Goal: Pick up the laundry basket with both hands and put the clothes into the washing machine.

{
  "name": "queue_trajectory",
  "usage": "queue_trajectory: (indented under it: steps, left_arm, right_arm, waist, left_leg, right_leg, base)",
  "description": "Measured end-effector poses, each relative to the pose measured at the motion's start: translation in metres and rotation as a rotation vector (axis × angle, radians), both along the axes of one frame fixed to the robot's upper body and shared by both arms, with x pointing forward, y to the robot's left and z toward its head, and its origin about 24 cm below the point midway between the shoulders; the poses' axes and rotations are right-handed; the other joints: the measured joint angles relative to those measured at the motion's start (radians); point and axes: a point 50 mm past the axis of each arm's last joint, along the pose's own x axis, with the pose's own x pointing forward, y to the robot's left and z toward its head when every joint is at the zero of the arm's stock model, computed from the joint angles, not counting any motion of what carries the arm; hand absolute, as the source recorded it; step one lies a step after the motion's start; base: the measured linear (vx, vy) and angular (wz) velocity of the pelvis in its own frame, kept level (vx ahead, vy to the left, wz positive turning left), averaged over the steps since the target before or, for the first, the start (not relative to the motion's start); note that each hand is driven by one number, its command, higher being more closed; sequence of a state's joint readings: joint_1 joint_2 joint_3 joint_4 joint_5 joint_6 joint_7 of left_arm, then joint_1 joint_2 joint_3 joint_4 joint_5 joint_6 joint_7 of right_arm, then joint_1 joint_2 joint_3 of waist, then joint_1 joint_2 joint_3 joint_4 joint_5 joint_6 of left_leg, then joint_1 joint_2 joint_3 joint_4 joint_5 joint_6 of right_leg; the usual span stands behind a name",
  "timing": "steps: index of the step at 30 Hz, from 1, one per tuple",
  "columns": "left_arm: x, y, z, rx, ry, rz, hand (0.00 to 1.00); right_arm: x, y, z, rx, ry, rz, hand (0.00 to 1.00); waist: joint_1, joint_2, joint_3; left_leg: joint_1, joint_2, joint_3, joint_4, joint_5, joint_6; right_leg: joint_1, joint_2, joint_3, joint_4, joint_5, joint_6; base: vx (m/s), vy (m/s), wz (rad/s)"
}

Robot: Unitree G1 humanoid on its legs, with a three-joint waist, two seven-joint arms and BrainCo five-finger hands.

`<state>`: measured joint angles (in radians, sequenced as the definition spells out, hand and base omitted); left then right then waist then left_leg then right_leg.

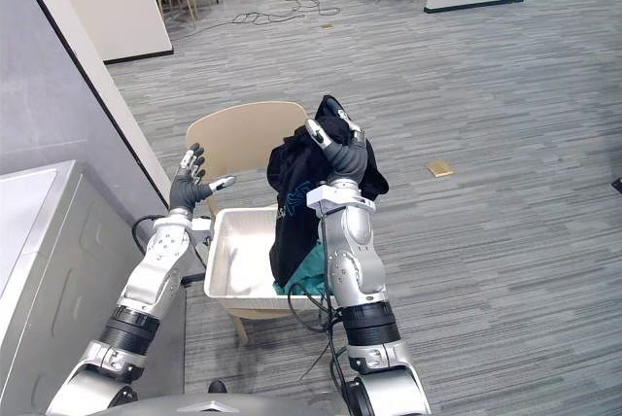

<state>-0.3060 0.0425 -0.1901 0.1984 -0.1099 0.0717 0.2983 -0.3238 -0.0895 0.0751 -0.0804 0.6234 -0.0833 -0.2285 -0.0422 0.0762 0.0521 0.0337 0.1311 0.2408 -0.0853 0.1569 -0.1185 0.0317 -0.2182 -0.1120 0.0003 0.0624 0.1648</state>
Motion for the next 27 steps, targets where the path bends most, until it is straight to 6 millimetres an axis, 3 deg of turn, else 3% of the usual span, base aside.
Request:
queue_trajectory:
  steps: [15, 21, 27]
  left_arm:
    - [0.031, -0.042, 0.008, 0.31, 0.011, -0.133, 0.0]
    - [0.019, -0.072, 0.0, 0.351, 0.018, -0.32, 0.0]
    - [0.001, -0.106, -0.005, 0.346, 0.026, -0.53, 0.0]
  right_arm:
    - [-0.001, 0.0, -0.004, -0.033, 0.024, -0.003, 1.0]
    - [-0.002, 0.002, -0.005, -0.039, 0.026, 0.006, 1.0]
    - [-0.005, -0.001, -0.015, -0.039, 0.059, -0.003, 1.0]
  waist:
    - [-0.023, -0.009, -0.009]
    - [-0.023, -0.03, -0.019]
    - [-0.025, -0.034, -0.019]
  left_leg:
    - [-0.019, 0.002, -0.015, 0.0, 0.004, 0.002]
    - [-0.02, 0.007, -0.005, 0.0, 0.002, 0.0]
    - [-0.02, 0.007, 0.004, 0.0, 0.001, 0.0]
  right_leg:
    - [-0.002, 0.002, -0.005, -0.011, 0.004, 0.002]
    - [-0.01, 0.006, 0.003, -0.013, 0.008, 0.009]
    - [-0.017, 0.007, 0.014, -0.012, 0.01, 0.008]
  base:
    - [-0.01, -0.004, 0.03]
    - [-0.01, -0.008, -0.04]
    - [-0.02, -0.003, -0.05]
